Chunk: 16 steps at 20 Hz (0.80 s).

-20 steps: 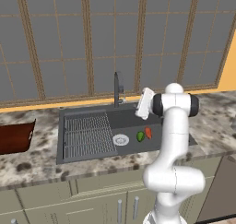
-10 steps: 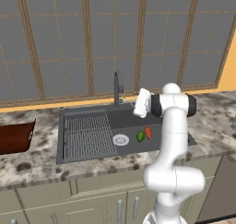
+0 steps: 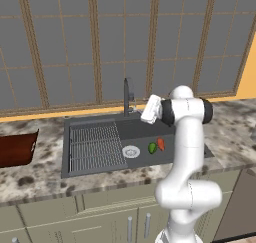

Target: Pick up all produce items and place them in the sink. Turn on the sink faucet to wash them. Then turn the sink off and put them in the tray.

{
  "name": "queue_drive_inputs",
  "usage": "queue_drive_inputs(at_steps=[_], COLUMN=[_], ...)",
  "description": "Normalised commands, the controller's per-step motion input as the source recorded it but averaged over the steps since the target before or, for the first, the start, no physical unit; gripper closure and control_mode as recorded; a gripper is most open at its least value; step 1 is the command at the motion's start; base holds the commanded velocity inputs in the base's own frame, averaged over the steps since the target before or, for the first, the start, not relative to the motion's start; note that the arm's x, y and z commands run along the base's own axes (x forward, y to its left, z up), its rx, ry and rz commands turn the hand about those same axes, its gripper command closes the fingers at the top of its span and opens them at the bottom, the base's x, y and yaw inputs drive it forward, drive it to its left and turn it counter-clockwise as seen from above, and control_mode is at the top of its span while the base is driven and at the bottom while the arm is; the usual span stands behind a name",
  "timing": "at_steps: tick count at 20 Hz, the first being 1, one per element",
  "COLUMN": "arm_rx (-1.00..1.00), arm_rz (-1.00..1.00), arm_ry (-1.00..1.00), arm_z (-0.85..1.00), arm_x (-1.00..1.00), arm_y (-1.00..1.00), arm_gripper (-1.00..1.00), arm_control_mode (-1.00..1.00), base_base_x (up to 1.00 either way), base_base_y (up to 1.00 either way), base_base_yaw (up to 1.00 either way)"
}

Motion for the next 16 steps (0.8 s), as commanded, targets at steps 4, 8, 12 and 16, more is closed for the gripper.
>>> queue_drive_inputs(at_steps=[4,8,12,16], arm_rx=[0.00,0.01,0.02,0.05], arm_rz=[0.00,0.00,0.00,0.00], arm_ry=[0.00,0.02,0.04,0.06], arm_z=[-0.25,-0.22,-0.18,-0.01], arm_x=[0.34,0.37,0.52,0.45], arm_y=[0.00,0.00,0.01,0.00], arm_gripper=[-1.00,-1.00,-1.00,-1.00], arm_control_mode=[-1.00,-1.00,-1.00,-1.00], base_base_x=[0.00,0.00,0.00,0.00], base_base_y=[0.00,0.00,0.00,0.00], base_base_yaw=[0.00,0.00,0.00,0.00])
